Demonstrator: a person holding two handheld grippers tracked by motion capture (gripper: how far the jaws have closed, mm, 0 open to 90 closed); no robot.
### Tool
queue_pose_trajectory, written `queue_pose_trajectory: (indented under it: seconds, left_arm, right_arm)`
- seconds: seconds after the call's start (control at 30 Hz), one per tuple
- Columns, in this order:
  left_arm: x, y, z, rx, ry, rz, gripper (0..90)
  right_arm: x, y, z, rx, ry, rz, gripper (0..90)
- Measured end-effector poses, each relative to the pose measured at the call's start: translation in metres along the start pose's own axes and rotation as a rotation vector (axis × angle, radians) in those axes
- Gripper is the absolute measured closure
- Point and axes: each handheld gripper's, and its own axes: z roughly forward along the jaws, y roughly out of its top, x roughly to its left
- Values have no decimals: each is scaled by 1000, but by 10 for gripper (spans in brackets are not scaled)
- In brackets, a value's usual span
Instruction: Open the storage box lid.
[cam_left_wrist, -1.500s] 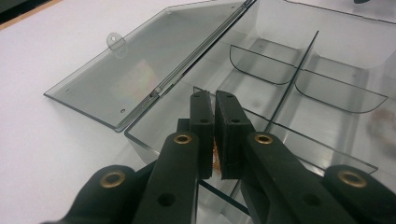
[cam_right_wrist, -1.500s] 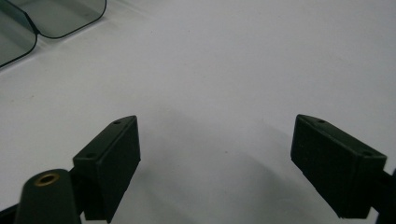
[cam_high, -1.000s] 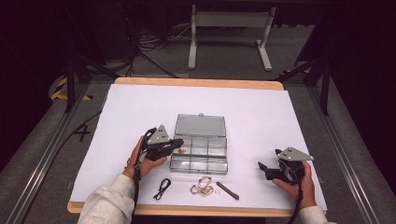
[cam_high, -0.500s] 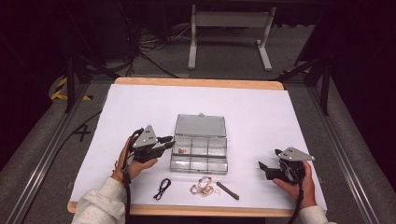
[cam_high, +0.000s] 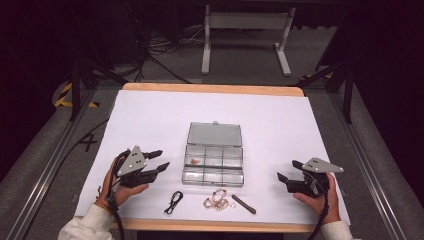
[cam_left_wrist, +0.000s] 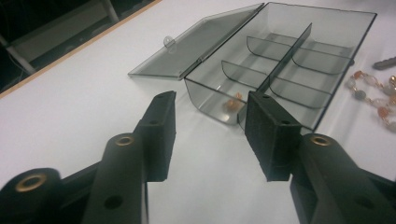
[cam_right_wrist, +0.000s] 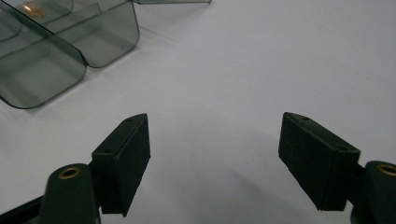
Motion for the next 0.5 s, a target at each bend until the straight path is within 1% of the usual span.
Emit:
queue_pose_trajectory:
  seconds: [0.03, 0.07, 0.13, 0.2, 0.27, 0.3, 0.33, 0.4, 0.43, 0.5]
  left_arm:
    - [0, -3, -3, -1, 10, -5, 488]
    - [-1, -6, -6, -2, 12, -7, 473]
    - [-3, -13, -12, -7, 12, -25, 435]
    - [-6, -20, -17, -4, 33, -43, 359]
    - [-8, -29, -19, -2, 41, -75, 313]
    - [-9, -32, -19, -3, 47, -85, 289]
    - [-11, -36, -20, -3, 39, -98, 273]
    - [-15, -42, -20, 6, 38, -106, 243]
    - [-15, -43, -21, 7, 31, -110, 229]
    - [-16, -46, -23, -19, 23, -145, 212]
  right_arm:
    - [3, 3, -2, -11, 14, 2, 256]
    - [6, 5, -4, -21, 20, -1, 257]
    - [13, 9, -7, -34, 42, -7, 264]
    - [20, 14, -8, -47, 64, -20, 283]
    - [28, 19, -9, -51, 82, -37, 309]
    - [34, 22, -9, -55, 92, -49, 317]
    - [37, 23, -9, -58, 103, -54, 324]
    - [48, 27, -9, -60, 138, -72, 336]
    - [52, 29, -8, -60, 149, -82, 343]
    - [61, 32, -8, -66, 181, -97, 358]
